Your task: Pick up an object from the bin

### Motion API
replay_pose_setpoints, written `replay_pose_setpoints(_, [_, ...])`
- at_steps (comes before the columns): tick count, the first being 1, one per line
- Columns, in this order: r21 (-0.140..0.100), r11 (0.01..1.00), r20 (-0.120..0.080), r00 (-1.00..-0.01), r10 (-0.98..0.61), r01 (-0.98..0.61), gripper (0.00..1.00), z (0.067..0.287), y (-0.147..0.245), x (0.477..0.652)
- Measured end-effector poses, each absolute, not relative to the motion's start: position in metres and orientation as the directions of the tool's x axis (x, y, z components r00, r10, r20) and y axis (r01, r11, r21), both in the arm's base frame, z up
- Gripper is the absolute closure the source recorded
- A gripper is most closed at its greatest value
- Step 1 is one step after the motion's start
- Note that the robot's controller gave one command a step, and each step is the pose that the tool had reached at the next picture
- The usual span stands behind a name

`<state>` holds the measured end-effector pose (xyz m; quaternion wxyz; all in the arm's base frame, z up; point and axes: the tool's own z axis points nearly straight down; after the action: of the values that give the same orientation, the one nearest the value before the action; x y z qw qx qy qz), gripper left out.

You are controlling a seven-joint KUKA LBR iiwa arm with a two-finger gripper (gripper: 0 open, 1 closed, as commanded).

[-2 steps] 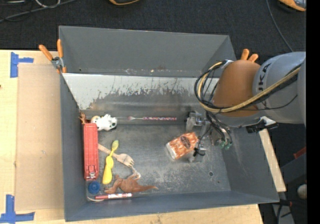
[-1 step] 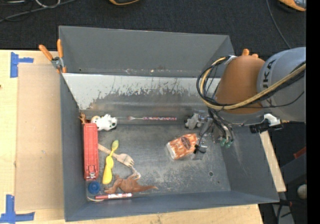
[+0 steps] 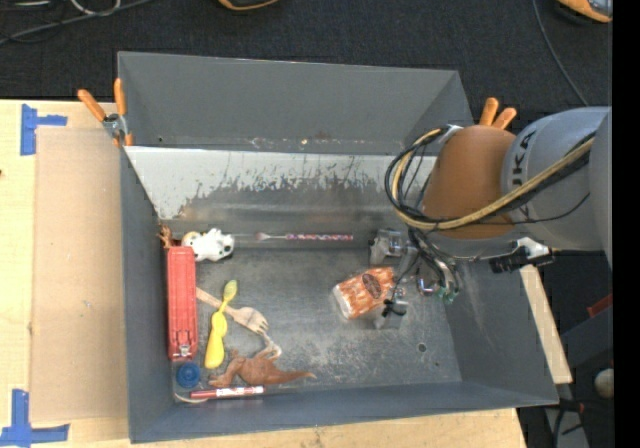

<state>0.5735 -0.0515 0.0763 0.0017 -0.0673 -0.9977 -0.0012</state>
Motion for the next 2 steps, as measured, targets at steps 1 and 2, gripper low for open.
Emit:
replay_pose_setpoints(1, [0.004, 0.974, -0.009, -0.974, 0.227, 0.227, 0.0, 0.0699, -0.0521, 0.5776])
replay_pose_setpoints(2, [0.004, 0.984, -0.002, -0.984, 0.175, 0.175, 1.0, 0.0658, -0.0513, 0.5762])
